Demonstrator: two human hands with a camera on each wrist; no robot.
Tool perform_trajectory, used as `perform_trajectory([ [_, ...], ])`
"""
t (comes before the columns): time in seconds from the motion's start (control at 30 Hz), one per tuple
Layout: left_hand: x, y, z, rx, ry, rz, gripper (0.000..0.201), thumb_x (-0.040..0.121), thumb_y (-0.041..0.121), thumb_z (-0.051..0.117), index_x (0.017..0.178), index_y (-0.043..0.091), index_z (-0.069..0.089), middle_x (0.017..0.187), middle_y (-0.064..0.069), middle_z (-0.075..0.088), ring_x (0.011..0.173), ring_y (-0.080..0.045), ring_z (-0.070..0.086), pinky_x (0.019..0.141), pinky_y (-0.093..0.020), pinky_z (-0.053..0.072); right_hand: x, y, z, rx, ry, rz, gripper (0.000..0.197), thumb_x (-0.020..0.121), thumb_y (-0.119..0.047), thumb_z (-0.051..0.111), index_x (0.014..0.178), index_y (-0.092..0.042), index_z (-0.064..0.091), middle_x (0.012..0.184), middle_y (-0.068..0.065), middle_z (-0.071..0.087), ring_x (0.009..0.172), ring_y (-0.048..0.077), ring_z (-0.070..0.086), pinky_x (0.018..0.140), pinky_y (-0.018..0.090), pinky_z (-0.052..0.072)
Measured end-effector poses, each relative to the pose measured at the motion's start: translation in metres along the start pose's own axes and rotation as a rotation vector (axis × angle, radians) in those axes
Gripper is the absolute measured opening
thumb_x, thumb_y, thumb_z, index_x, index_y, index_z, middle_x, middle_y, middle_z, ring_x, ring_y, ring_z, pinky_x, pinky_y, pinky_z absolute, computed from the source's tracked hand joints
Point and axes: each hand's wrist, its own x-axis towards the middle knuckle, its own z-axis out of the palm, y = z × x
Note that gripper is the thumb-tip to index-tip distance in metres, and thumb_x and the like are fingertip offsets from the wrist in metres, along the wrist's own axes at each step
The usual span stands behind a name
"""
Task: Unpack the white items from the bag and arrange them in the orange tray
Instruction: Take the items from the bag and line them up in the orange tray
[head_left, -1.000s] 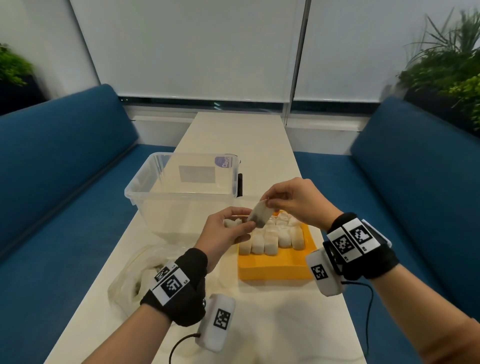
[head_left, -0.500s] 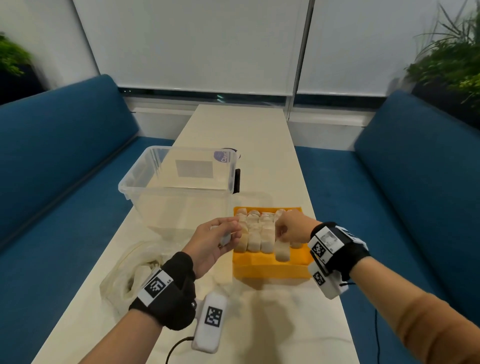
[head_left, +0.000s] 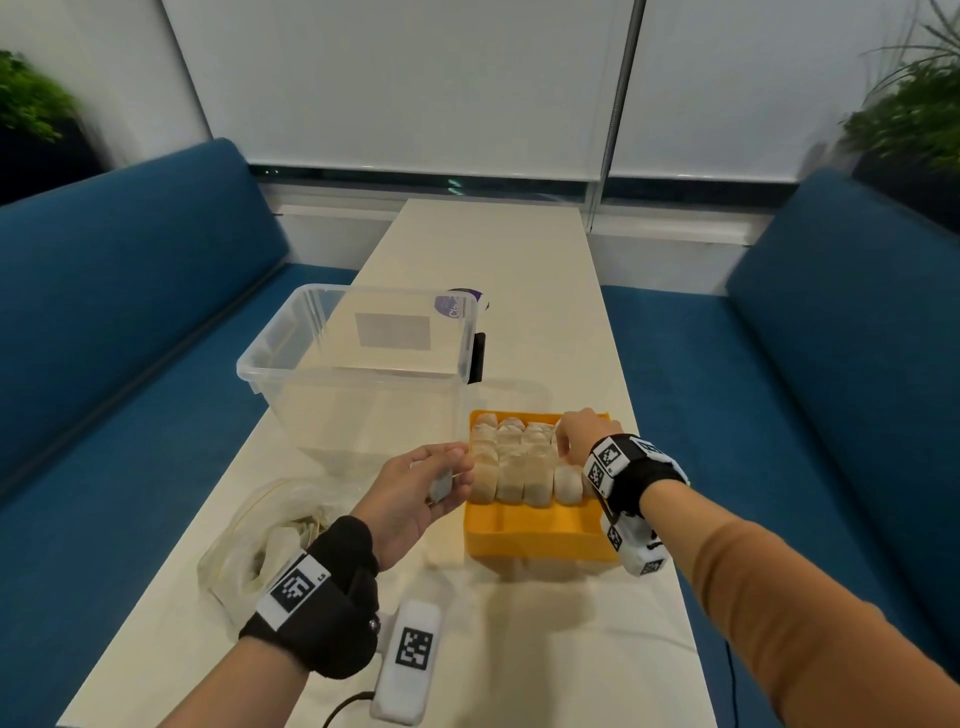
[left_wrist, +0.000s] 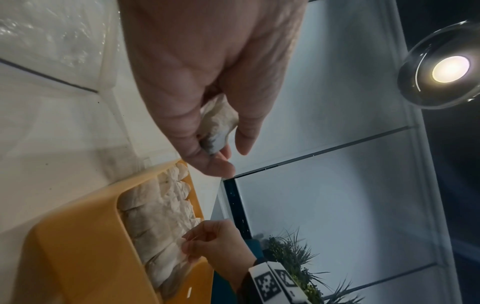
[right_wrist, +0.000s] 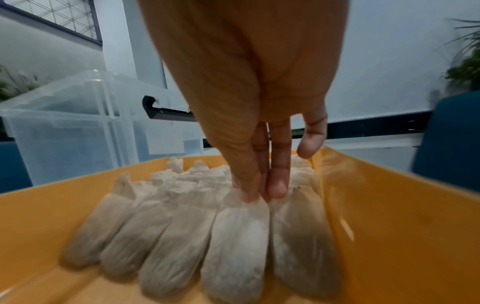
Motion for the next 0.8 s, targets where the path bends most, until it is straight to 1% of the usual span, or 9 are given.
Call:
perform_trajectory([
  [0.13,0.0,0.001,0.005,-0.098,-0.012,-0.061,0.035,0.095,0.031,0.057,0.115,0.002,0.06,0.102,-0.016,0.066,0.083,-0.018,0.066,0.074,-0.027,0.06,-0.005,-0.001,-0.008,0.02,0.107,-0.042,0.023,0.093,-0.01,0.049,0.109,-0.018,0.063,0.119,0.007,0.06,0.109,0.028,0.056,0.099,0.041,0.038],
  [0.27,0.002,0.006,0.014,-0.211,-0.049,-0.13,0.048,0.095,0.043,0.05,0.12,0.002,0.057,0.117,-0.021,0.065,0.096,-0.024,0.066,0.084,-0.032,0.056,-0.035,-0.012,-0.029,0.299,0.282,-0.235,0.019,0.092,-0.02,0.052,0.104,-0.019,0.067,0.106,0.003,0.067,0.096,0.021,0.06,0.09,0.037,0.047],
  [0.37,0.002,0.008,0.022,-0.254,-0.09,-0.168,0.055,0.096,0.049,0.046,0.123,0.002,0.056,0.108,-0.022,0.065,0.09,-0.024,0.065,0.086,-0.033,0.053,-0.073,-0.033,-0.041,0.52,0.287,-0.418,0.021,0.092,-0.029,0.057,0.109,-0.02,0.067,0.099,0.0,0.067,0.085,0.012,0.059,0.08,0.024,0.047],
  [0.47,0.001,0.01,0.029,-0.237,-0.156,-0.179,0.06,0.096,0.053,0.042,0.124,0.002,0.058,0.104,-0.017,0.07,0.083,-0.021,0.069,0.082,-0.031,0.057,-0.094,-0.049,-0.041,0.496,0.23,-0.493,0.037,0.09,-0.039,0.059,0.124,-0.025,0.058,0.104,-0.004,0.063,0.083,0.009,0.056,0.075,0.021,0.046],
  [0.53,0.001,0.01,0.033,-0.23,-0.192,-0.181,0.06,0.097,0.054,0.039,0.126,0.004,0.055,0.095,-0.011,0.072,0.078,-0.019,0.071,0.074,-0.029,0.06,-0.094,-0.052,-0.037,0.472,0.218,-0.509,0.04,0.087,-0.037,0.062,0.124,-0.024,0.058,0.104,-0.003,0.061,0.08,0.008,0.052,0.068,0.018,0.041],
  [0.57,0.001,0.01,0.034,-0.22,-0.221,-0.181,0.061,0.097,0.055,0.037,0.127,0.005,0.055,0.096,-0.01,0.072,0.079,-0.018,0.071,0.073,-0.029,0.06,-0.094,-0.051,-0.036,0.469,0.224,-0.507,0.035,0.086,-0.035,0.064,0.119,-0.022,0.061,0.101,-0.002,0.061,0.077,0.008,0.05,0.065,0.015,0.038],
  [0.67,0.0,0.011,0.034,-0.154,-0.269,-0.16,0.06,0.096,0.054,0.041,0.127,0.006,0.057,0.104,-0.012,0.071,0.09,-0.019,0.07,0.088,-0.03,0.056,-0.091,-0.046,-0.034,0.589,0.298,-0.426,0.017,0.086,-0.026,0.065,0.096,-0.013,0.068,0.087,-0.003,0.063,0.073,0.008,0.053,0.064,0.015,0.041],
  [0.73,0.0,0.012,0.031,-0.104,-0.274,-0.109,0.048,0.093,0.043,0.054,0.125,0.008,0.058,0.115,-0.016,0.069,0.106,-0.024,0.067,0.096,-0.032,0.052,-0.089,-0.041,-0.033,0.76,0.358,-0.325,0.013,0.086,-0.024,0.065,0.088,-0.012,0.068,0.081,-0.002,0.068,0.07,0.009,0.06,0.066,0.02,0.047],
  [0.8,0.001,0.01,0.029,-0.069,-0.277,-0.04,0.04,0.089,0.023,0.063,0.125,0.007,0.057,0.122,-0.017,0.066,0.113,-0.025,0.065,0.093,-0.03,0.053,-0.088,-0.036,-0.034,0.94,0.368,-0.247,0.015,0.087,-0.025,0.064,0.084,-0.01,0.067,0.075,0.002,0.07,0.062,0.009,0.064,0.06,0.02,0.049],
])
